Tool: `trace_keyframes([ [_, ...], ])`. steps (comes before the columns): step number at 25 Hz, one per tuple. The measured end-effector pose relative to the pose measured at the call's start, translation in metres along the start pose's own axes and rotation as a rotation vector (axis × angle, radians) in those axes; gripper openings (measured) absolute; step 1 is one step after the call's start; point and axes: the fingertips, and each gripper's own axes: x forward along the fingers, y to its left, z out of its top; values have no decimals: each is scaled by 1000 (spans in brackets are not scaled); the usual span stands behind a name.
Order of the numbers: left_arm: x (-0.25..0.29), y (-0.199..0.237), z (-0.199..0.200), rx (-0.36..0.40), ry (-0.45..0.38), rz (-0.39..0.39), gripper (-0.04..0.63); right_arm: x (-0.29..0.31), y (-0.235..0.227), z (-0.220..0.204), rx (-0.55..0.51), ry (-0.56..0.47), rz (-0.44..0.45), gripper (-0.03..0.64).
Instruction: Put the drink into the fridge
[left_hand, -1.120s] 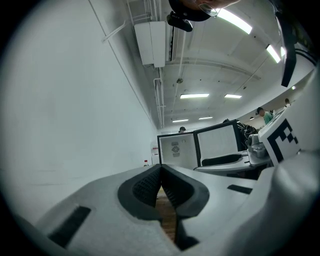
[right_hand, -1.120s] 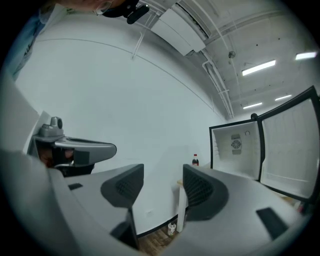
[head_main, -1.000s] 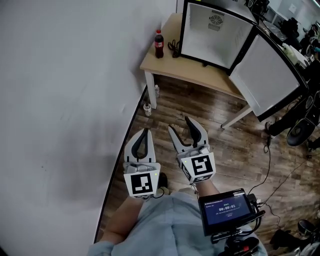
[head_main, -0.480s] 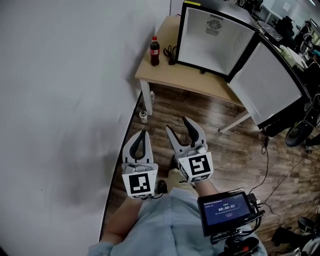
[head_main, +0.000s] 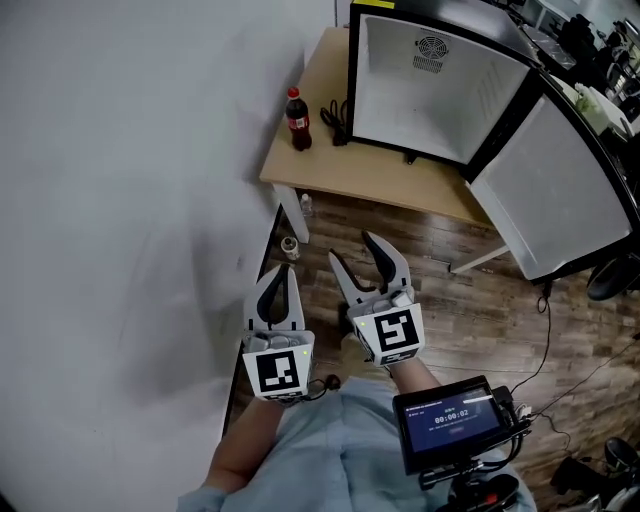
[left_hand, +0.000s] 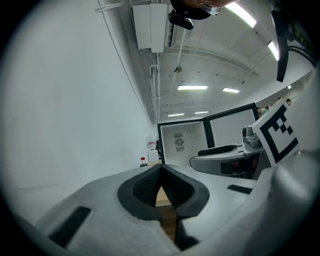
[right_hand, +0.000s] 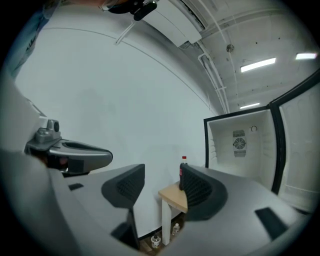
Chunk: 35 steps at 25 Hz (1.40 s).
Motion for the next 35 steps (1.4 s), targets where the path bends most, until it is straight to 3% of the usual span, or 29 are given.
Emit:
trace_keyframes([
  [14, 160, 35, 22, 27, 26, 89, 8, 151, -90, 9, 26, -3, 112, 235],
  [23, 192, 69, 34, 35, -6, 178, 9, 207, -101, 20, 2, -31, 178, 236],
  [35, 231, 109, 19, 18, 3, 189, 8, 262, -101, 6, -12, -3, 186, 250],
])
